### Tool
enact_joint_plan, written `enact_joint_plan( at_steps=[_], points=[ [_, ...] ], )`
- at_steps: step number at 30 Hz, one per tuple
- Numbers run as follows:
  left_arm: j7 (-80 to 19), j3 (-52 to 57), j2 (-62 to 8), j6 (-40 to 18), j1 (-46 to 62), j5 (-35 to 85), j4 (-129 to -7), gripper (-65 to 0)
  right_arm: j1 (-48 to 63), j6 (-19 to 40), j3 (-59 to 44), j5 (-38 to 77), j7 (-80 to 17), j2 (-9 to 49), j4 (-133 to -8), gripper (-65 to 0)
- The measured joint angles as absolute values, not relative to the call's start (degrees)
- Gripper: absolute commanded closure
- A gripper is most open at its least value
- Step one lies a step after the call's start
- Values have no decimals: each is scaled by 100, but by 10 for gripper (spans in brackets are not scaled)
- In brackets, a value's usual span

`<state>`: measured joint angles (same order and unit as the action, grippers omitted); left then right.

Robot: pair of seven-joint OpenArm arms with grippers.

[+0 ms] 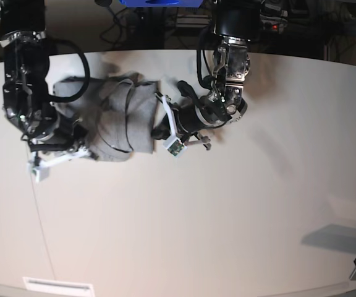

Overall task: Fold the T-shirt properly
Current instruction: 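Grasp the bundle sides with both grippers and squeeze inward, then press the bundle top with the right gripper and lift the left gripper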

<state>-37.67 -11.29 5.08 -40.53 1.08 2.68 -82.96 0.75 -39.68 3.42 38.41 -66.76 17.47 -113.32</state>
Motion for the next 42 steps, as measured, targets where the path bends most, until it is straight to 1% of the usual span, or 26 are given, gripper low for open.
enact_joint_plan(
  at_steps=[2, 5, 10, 13, 19, 23, 33, 37, 42],
  points=[
    [-3767, -1129, 508, -4053, 108, 266, -8296, 0, 78, -3979, 8, 3743, -6659, 1835, -11332, -1],
    [-3765, -1129, 508, -4053, 108, 266, -8296, 0, 113, -4016, -80, 3754, -6676, 2196, -11323, -1],
    [-3765, -1129, 513, -4053, 108, 266, -8296, 0, 128, -3994, -204, 3837, -6676, 2320, -11170, -1],
    [-3769, -1129, 513, -4053, 110, 268, -8296, 0, 165, -4005, -222, 3771, -6676, 2318, -11002, -1],
    [-3767, -1131, 510, -4053, 108, 268, -8296, 0, 246, -3994, -196, 3854, -6263, 2300, -10698, -1],
    [-3767, -1131, 508, -4053, 110, 281, -8296, 0, 285, -3575, -196, 3813, -6217, 2215, -10669, -1],
    [-3769, -1131, 510, -4053, 110, 287, -8296, 0, 272, -3540, -185, 3798, -6206, 2032, -10669, -1],
    [-3769, -1131, 510, -4053, 110, 287, -8296, 0, 270, -3540, 261, 3754, -6130, 2060, -10648, -1],
    [-3778, -1125, 519, -4053, 110, 287, -8296, 0, 287, -3518, 642, 3793, -5728, 2034, -10401, -1]
  ],
)
